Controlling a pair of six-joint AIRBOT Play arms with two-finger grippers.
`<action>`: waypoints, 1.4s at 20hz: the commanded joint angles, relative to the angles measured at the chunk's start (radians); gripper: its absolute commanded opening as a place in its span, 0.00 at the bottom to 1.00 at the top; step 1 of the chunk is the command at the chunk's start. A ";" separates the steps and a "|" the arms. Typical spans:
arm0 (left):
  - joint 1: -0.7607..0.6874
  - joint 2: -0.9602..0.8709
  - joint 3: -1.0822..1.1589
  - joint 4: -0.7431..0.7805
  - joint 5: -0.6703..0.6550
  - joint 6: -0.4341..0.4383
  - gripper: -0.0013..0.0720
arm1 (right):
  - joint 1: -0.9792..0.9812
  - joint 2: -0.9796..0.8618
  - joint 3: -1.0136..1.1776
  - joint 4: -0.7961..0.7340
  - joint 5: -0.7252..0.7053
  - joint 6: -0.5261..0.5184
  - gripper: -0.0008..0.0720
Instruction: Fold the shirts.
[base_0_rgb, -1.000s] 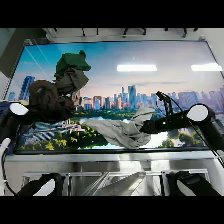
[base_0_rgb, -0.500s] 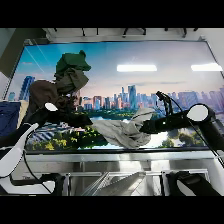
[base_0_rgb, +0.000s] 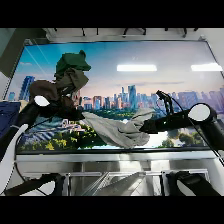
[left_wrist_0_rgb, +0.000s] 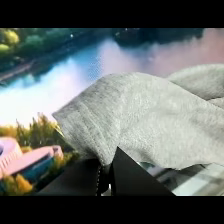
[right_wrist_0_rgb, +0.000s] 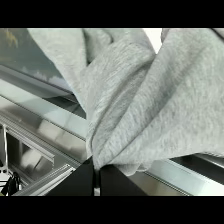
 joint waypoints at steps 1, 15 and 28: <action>0.070 0.193 0.006 0.041 -0.059 -0.082 0.04 | 0.000 0.018 0.077 -0.050 0.086 0.001 0.04; 0.141 0.657 0.835 0.251 -0.716 -0.398 0.04 | 0.001 0.164 0.892 -0.306 0.529 0.285 0.04; 0.058 0.281 0.307 0.269 -0.266 -0.158 0.04 | 0.001 -0.350 0.716 -0.303 0.230 0.150 0.04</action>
